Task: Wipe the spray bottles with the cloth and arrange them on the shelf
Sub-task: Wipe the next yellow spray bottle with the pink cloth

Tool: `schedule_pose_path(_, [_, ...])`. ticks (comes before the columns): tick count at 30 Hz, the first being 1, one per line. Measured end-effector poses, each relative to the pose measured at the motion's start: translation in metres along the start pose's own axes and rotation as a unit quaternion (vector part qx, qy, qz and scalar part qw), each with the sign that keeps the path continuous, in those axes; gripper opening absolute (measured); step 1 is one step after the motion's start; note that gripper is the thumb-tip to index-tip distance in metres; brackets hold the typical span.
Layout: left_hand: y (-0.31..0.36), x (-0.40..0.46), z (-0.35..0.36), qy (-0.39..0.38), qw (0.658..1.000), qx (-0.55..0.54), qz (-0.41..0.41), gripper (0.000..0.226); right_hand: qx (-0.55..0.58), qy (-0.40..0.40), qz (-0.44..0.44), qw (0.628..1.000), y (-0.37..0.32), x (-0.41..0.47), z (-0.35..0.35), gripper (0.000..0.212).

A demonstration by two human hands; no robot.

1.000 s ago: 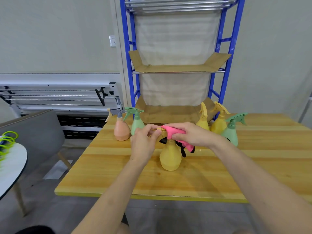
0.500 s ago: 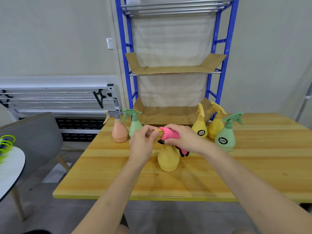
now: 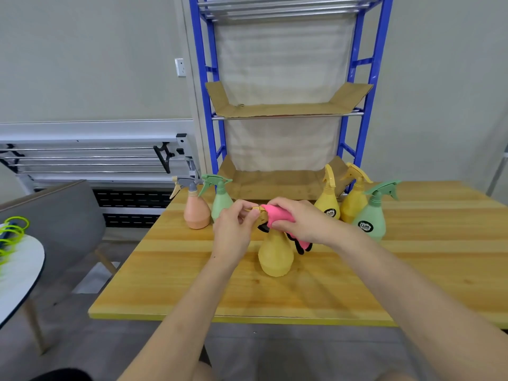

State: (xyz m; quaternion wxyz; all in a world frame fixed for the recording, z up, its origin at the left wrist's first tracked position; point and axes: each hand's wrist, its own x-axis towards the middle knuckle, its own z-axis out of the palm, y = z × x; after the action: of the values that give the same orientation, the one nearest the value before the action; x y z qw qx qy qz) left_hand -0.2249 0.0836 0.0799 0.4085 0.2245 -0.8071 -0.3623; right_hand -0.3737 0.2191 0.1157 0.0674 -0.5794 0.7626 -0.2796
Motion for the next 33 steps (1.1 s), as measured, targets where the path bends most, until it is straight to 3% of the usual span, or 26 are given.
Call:
schedule_pose_path(6, [0.002,-0.002,0.001,-0.002,1.0,-0.009,-0.007,0.003,-0.055,0.098,-0.014,0.994,0.001,0.0,0.021,0.033])
schedule_pose_path(12, [-0.003,0.003,-0.002,-0.016,1.0,0.004,-0.003,0.003,0.018,-0.015,-0.023,0.999,0.011,-0.003,-0.004,0.037])
schedule_pose_path(16, [-0.003,0.006,0.0,-0.017,0.999,-0.026,-0.018,0.004,0.04,-0.034,-0.029,0.998,0.008,-0.007,-0.012,0.04])
schedule_pose_path(24, [-0.004,0.004,0.002,-0.017,0.998,-0.061,-0.014,0.004,-0.028,0.116,-0.017,0.993,0.007,0.002,0.02,0.035])
schedule_pose_path(33, [-0.007,0.01,0.001,-0.035,0.999,-0.032,-0.01,0.005,0.032,0.022,-0.043,0.998,0.014,-0.008,0.002,0.038])
